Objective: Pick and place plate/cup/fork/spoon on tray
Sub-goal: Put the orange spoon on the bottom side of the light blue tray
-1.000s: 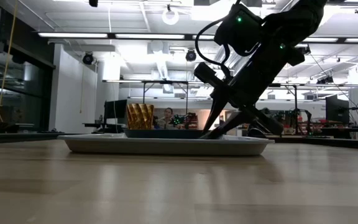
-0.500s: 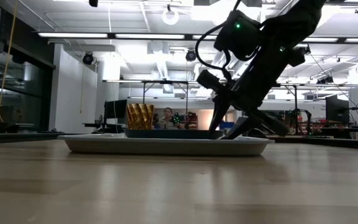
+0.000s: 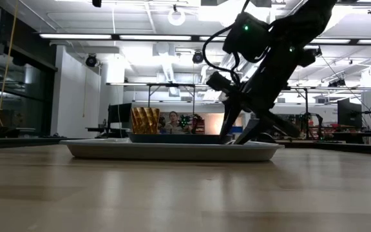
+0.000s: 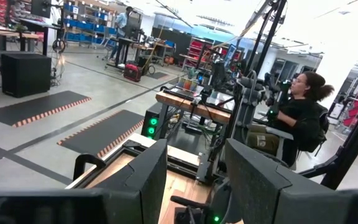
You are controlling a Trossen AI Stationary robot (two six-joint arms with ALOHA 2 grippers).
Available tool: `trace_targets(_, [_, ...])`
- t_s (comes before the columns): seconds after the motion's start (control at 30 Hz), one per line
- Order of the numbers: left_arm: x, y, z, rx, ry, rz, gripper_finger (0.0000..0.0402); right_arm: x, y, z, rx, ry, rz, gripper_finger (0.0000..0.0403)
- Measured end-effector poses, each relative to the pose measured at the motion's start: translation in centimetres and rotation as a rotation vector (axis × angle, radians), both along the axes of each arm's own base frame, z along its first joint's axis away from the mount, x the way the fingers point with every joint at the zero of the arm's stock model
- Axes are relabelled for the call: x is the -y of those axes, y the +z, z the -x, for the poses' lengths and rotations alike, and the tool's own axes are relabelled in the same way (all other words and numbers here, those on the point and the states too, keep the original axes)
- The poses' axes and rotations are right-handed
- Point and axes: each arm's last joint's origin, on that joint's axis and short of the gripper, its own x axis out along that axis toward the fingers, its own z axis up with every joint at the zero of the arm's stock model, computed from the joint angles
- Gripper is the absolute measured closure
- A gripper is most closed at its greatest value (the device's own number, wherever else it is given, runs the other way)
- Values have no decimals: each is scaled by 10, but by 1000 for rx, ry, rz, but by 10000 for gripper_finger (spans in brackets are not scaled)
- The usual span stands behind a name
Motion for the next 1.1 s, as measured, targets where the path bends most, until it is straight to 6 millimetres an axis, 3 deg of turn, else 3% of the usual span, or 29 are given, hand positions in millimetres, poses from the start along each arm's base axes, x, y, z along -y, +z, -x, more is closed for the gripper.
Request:
trace_targets(0.43, [-1, 0, 0, 3, 16, 7, 248, -8, 41, 35, -117, 132, 176, 285])
trace_targets(0.57, [-1, 0, 0, 5, 20, 7, 248, -15, 35, 32, -118, 146, 182, 311])
trace_targets(0.73, [-2, 1, 1, 11, 60, 9, 248, -18, 19, 20, -100, 137, 181, 392])
trace_targets(1.1, [-2, 3, 1, 37, 76, 2, 248, -18, 9, 17, -123, 130, 177, 401])
